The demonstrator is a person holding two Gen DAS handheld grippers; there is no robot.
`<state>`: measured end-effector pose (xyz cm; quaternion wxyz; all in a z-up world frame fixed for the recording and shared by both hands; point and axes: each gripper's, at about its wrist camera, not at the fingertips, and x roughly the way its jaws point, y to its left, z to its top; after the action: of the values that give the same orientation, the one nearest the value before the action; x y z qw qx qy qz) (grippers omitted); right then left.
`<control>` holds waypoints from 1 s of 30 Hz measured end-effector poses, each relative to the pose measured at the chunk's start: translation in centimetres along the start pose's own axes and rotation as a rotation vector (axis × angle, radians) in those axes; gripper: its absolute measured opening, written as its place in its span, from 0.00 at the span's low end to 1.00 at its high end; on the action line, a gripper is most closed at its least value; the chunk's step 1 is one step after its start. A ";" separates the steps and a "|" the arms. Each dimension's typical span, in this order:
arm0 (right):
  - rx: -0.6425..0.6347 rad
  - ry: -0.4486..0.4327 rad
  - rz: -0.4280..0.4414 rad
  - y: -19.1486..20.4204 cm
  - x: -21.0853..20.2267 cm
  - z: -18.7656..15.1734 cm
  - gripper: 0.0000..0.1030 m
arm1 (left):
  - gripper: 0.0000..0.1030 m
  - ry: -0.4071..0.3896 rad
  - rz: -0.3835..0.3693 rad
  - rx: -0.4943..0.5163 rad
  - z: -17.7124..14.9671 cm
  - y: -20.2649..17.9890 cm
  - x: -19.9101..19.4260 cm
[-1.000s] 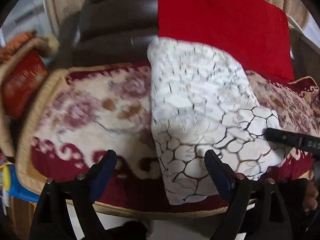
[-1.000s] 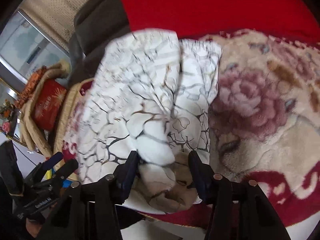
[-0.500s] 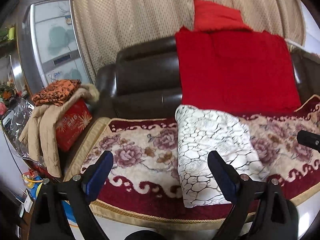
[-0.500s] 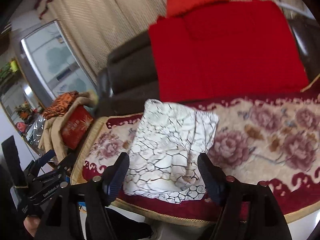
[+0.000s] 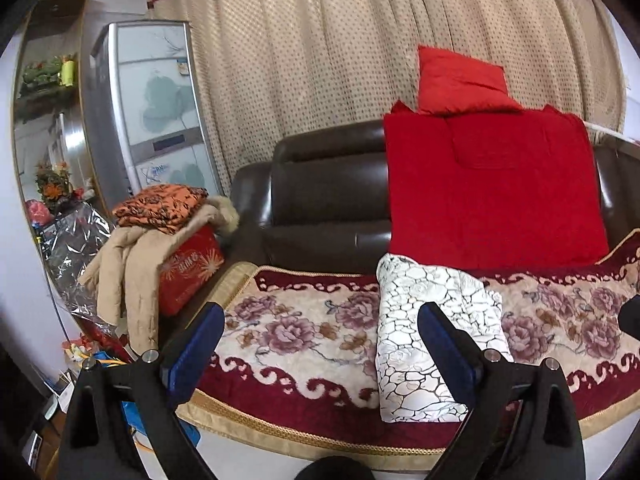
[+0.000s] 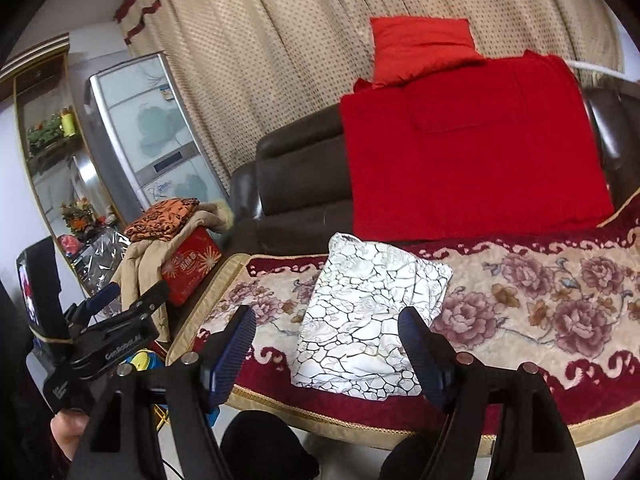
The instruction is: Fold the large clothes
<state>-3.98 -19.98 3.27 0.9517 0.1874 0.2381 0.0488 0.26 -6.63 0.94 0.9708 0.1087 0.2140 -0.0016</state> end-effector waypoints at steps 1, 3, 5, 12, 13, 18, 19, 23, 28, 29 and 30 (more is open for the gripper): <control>-0.012 -0.009 -0.004 0.4 -0.4 -0.1 0.75 | 0.94 -0.006 0.009 0.002 0.1 0.1 -0.3; -0.029 -0.020 -0.005 0.8 -0.9 -0.2 0.75 | 0.94 -0.017 0.026 0.009 0.2 0.1 -0.9; -0.033 -0.034 0.005 1.3 -1.6 -0.2 0.75 | 0.94 -0.028 0.036 0.013 0.3 0.2 -1.7; -0.048 -0.076 0.023 2.4 -3.5 -0.1 0.75 | 0.94 -0.064 0.057 0.005 0.7 0.9 -3.8; -0.049 -0.080 0.026 2.6 -3.7 -0.1 0.75 | 0.94 -0.067 0.061 0.004 0.8 0.9 -4.0; -0.054 -0.074 0.040 3.1 -3.9 0.0 0.75 | 0.94 -0.077 0.075 -0.004 1.1 1.4 -5.0; -0.055 -0.074 0.039 3.3 -4.0 -0.1 0.75 | 0.94 -0.081 0.078 -0.007 1.2 1.6 -5.2; -0.064 -0.050 0.024 4.0 -3.6 -0.4 0.75 | 0.94 -0.090 0.080 -0.013 1.4 1.9 -5.9; -0.062 -0.019 -0.005 4.7 -3.0 -0.9 0.75 | 0.95 -0.108 0.086 -0.020 1.5 2.3 -7.0; -0.063 -0.019 -0.010 4.8 -3.1 -1.0 0.75 | 0.95 -0.113 0.088 -0.023 1.5 2.4 -7.3; -0.065 -0.020 -0.012 4.9 -3.1 -1.1 0.75 | 0.95 -0.116 0.089 -0.025 1.6 2.5 -7.4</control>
<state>-7.23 -15.65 5.60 0.9600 0.1553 0.2279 0.0491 -5.69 -4.84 5.95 0.9819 0.1056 0.1525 0.0381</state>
